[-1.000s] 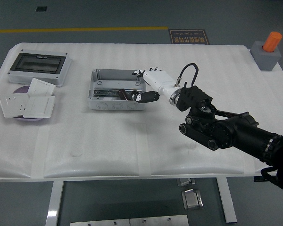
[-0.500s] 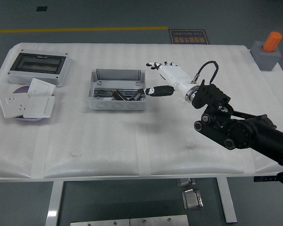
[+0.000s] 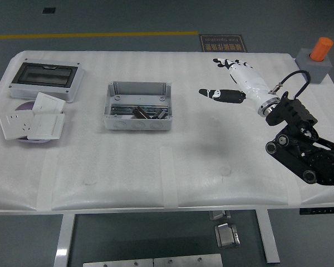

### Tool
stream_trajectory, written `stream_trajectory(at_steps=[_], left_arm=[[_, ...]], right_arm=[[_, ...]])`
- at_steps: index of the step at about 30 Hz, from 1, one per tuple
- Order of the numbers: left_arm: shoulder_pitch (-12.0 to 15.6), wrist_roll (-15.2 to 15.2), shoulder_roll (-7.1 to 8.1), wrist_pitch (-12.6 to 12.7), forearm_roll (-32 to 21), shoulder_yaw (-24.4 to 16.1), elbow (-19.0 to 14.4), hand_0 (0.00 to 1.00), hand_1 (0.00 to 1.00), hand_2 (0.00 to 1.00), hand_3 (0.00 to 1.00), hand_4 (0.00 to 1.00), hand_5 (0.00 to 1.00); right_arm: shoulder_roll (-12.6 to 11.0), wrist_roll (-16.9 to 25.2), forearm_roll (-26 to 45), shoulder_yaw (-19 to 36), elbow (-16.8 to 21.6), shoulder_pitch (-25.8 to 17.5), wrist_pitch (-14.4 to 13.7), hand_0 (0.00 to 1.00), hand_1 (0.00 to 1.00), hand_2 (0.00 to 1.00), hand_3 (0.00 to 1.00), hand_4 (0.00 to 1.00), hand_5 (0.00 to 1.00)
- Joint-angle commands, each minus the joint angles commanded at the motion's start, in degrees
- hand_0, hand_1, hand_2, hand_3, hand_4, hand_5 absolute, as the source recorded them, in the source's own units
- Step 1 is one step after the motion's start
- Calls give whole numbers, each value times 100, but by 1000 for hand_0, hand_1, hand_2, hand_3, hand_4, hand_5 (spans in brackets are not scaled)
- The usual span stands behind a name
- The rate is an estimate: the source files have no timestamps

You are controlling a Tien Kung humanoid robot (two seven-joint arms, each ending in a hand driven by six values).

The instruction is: Pick up the battery,place it into the box

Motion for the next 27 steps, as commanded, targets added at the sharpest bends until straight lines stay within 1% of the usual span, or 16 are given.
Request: stream_trajectory(at_steps=[2, 6, 7, 8, 12, 22, 27], left_arm=[[9, -2, 4, 0, -16, 17, -3, 590, 613, 484, 614, 437, 524], [18, -4, 36, 0, -16, 27, -6, 590, 613, 484, 614, 437, 524], [22, -2, 48, -1, -5, 21, -6, 590, 613, 484, 614, 437, 524], [25, 0, 66, -3, 10, 13, -5, 590, 613, 485, 614, 437, 523], [40, 3, 133, -5, 19, 9, -7, 590, 613, 485, 614, 437, 523], [99, 39, 241, -36, 53, -22, -15, 590, 613, 485, 613, 436, 523], [126, 46, 249, -40, 1, -8, -9, 590, 613, 485, 613, 436, 522]], right_arm=[[-34, 18, -28, 257, 79, -168, -5, 963, 840, 798, 867, 958, 683], [-52, 51, -61, 701, 179, -453, -18, 963, 840, 798, 867, 958, 683], [-51, 57, -70, 799, 194, -512, -19, 963, 840, 798, 867, 958, 683], [-50, 66, -81, 907, 213, -585, -20, 952, 833, 793, 840, 950, 677], [-63, 104, -103, 1231, 287, -869, -36, 952, 833, 793, 840, 950, 677], [-88, 206, 40, 1686, 340, -1331, -52, 946, 827, 786, 822, 938, 674], [-52, 222, 74, 1939, 357, -1488, -62, 942, 825, 786, 831, 935, 673]])
